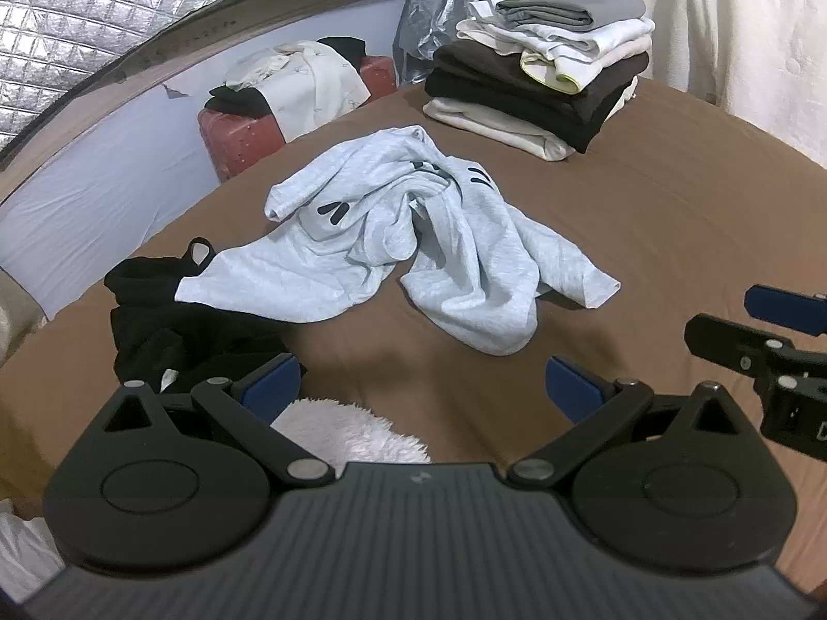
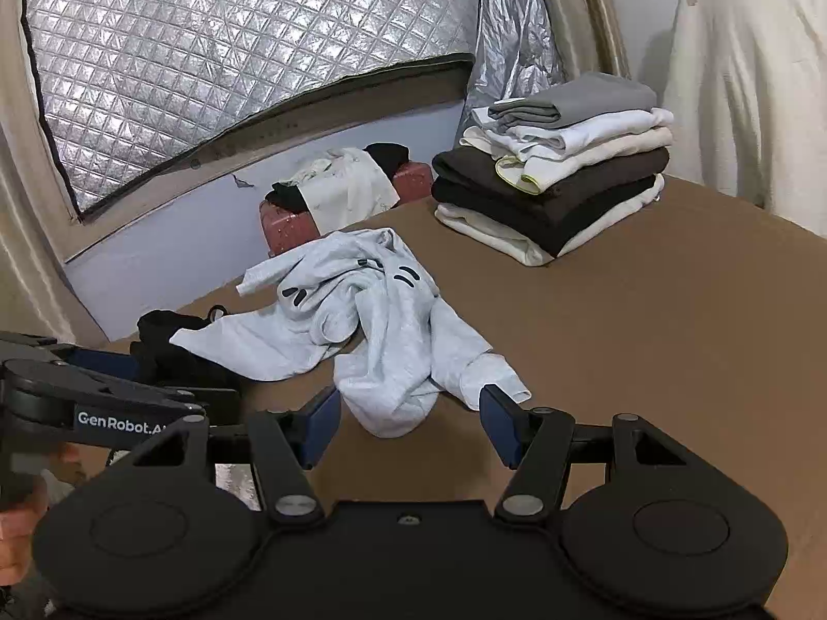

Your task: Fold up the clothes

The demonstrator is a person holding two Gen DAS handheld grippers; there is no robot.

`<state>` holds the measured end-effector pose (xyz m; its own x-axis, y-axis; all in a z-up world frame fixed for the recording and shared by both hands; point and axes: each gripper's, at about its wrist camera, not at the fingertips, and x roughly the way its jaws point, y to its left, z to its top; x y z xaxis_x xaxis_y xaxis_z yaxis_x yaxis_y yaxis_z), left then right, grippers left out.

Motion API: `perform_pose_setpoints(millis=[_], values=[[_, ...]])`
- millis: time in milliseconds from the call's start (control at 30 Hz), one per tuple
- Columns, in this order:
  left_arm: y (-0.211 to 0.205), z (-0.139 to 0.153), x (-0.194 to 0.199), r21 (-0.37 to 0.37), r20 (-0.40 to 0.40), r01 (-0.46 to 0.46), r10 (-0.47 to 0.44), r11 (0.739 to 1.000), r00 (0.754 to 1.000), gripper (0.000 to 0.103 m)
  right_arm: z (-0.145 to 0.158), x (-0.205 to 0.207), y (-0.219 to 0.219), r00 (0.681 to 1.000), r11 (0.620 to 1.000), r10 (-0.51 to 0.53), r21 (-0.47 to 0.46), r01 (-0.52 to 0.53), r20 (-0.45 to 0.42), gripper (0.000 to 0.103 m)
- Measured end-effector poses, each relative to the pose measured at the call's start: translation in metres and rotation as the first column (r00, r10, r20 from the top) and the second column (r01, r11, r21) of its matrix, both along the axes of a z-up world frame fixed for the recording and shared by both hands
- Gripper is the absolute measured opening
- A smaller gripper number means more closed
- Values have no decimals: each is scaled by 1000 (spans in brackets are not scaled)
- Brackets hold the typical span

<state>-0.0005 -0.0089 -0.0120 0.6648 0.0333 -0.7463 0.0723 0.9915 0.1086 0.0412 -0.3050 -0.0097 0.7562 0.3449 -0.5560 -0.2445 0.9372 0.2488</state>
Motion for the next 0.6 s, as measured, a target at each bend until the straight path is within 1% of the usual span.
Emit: perform_pose_setpoints(millis=[133,367,467,600], values=[[4,-6,6,-39,-13,-4,4,999,1000,103,-6,5,-2,1000,1000,-4,12,4,-12,65],[6,-21,32,-50,-15,-48,47,998,999,103,-19,13,-10,1000,997,-8,79,8,-5,65],[3,-21,50,-58,8,-68,69,996,998,103,-29,20,-13,999,994,-26,108,29,-29,66],[-3,-18,73,-81,23,-55,57,995,998,103,-47,30,-16,997,992,-35,120,44,-76,66]])
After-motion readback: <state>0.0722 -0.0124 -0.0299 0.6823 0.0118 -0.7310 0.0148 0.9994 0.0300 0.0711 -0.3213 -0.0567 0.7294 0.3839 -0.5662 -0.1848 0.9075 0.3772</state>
